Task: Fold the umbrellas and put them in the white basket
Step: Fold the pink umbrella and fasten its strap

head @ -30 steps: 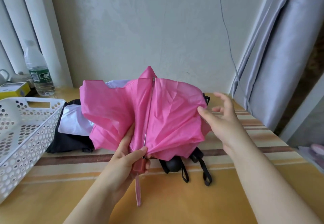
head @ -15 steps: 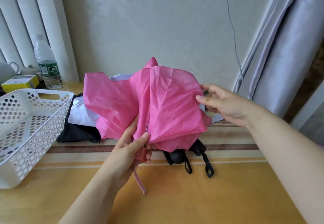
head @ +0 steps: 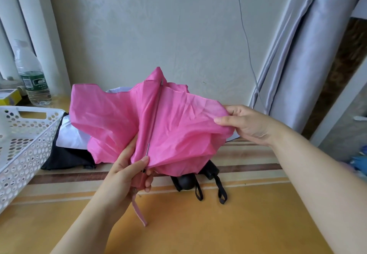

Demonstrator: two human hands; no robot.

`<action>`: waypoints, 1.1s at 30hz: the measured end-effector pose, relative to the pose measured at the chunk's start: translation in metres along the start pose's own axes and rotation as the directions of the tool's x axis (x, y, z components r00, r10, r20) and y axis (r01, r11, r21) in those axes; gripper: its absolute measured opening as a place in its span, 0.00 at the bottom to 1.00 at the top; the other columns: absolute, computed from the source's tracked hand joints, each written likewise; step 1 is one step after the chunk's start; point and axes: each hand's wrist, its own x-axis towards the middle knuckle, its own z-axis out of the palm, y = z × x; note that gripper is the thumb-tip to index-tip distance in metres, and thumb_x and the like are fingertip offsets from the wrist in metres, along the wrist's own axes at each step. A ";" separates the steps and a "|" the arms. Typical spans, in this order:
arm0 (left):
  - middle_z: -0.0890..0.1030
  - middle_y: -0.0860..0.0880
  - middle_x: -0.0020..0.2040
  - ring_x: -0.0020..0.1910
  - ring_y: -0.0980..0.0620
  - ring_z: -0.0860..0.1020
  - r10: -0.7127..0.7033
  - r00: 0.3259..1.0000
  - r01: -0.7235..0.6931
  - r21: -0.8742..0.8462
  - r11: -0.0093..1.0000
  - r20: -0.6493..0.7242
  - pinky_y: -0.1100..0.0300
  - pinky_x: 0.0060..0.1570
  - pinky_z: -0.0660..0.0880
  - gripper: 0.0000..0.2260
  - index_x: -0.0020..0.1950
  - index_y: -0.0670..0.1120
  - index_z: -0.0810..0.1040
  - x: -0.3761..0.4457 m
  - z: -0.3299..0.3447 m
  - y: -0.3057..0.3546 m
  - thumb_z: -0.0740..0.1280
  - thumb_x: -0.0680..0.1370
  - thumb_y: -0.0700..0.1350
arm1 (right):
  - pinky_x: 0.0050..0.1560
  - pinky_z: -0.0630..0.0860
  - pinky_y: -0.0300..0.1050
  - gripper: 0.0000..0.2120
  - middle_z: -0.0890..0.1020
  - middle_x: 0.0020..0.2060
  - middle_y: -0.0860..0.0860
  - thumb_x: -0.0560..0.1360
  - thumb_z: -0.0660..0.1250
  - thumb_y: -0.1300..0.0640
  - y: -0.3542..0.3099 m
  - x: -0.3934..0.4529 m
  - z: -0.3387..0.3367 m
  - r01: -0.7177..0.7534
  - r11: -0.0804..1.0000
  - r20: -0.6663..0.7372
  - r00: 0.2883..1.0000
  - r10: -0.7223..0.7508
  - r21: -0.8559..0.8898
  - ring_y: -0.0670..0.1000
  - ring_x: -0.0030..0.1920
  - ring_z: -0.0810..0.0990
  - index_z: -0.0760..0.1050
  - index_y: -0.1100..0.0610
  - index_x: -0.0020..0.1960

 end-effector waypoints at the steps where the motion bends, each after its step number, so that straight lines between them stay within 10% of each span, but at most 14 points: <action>1: 0.71 0.44 0.30 0.26 0.49 0.69 -0.001 1.000 0.001 0.005 1.000 -0.002 0.61 0.24 0.69 0.26 0.66 0.61 0.75 0.000 0.001 0.000 0.65 0.71 0.40 | 0.53 0.75 0.36 0.27 0.80 0.51 0.61 0.66 0.75 0.45 0.000 -0.001 0.000 -0.002 1.000 0.013 1.000 0.002 -0.008 0.55 0.50 0.78 0.79 0.65 0.53; 7: 0.70 0.44 0.28 0.25 0.48 0.69 0.005 1.000 -0.005 0.028 1.000 -0.021 0.60 0.24 0.68 0.27 0.66 0.59 0.74 0.000 0.005 -0.003 0.65 0.70 0.38 | 0.47 0.75 0.46 0.18 0.81 0.37 0.57 0.79 0.58 0.49 -0.011 0.002 0.002 -0.034 0.991 -0.023 0.999 0.037 0.128 0.54 0.39 0.80 0.76 0.62 0.44; 10: 0.70 0.45 0.29 0.26 0.49 0.69 0.033 0.999 -0.032 0.021 0.999 -0.040 0.60 0.25 0.69 0.28 0.67 0.59 0.73 0.001 0.005 -0.004 0.65 0.70 0.38 | 0.53 0.78 0.45 0.22 0.85 0.44 0.54 0.78 0.57 0.43 -0.017 0.001 0.004 -0.114 0.975 0.036 0.992 0.123 -0.191 0.53 0.46 0.84 0.79 0.60 0.53; 15: 0.69 0.45 0.29 0.26 0.50 0.69 0.037 0.997 -0.037 0.008 0.999 -0.068 0.60 0.24 0.70 0.29 0.67 0.59 0.73 0.002 0.001 0.001 0.65 0.69 0.38 | 0.39 0.70 0.31 0.21 0.76 0.26 0.41 0.69 0.66 0.38 -0.026 -0.006 0.007 -0.148 0.802 0.204 0.926 0.318 -0.579 0.41 0.31 0.75 0.72 0.55 0.32; 19: 0.69 0.43 0.29 0.26 0.49 0.69 0.042 0.996 -0.039 0.029 0.999 -0.081 0.60 0.23 0.70 0.30 0.68 0.59 0.72 0.002 -0.001 0.002 0.65 0.69 0.38 | 0.57 0.72 0.37 0.05 0.85 0.45 0.46 0.71 0.74 0.51 -0.019 -0.016 0.007 -0.130 0.856 0.440 0.813 0.381 -0.501 0.43 0.51 0.82 0.82 0.50 0.45; 23: 0.70 0.44 0.29 0.26 0.49 0.69 0.034 0.996 -0.032 0.027 0.999 -0.081 0.60 0.23 0.69 0.30 0.68 0.59 0.73 0.002 0.001 0.000 0.66 0.68 0.38 | 0.66 0.72 0.44 0.20 0.79 0.62 0.57 0.73 0.68 0.62 -0.013 -0.021 0.007 -0.110 0.947 0.479 0.841 0.251 -0.303 0.53 0.64 0.77 0.74 0.63 0.65; 33: 0.71 0.44 0.30 0.25 0.49 0.69 0.038 0.997 -0.034 0.056 0.998 -0.064 0.59 0.24 0.70 0.29 0.68 0.61 0.73 0.001 0.002 -0.001 0.66 0.71 0.36 | 0.58 0.73 0.36 0.14 0.84 0.49 0.42 0.70 0.66 0.60 -0.011 -0.032 0.019 -0.227 0.973 0.654 0.730 0.197 -0.040 0.42 0.54 0.80 0.81 0.50 0.54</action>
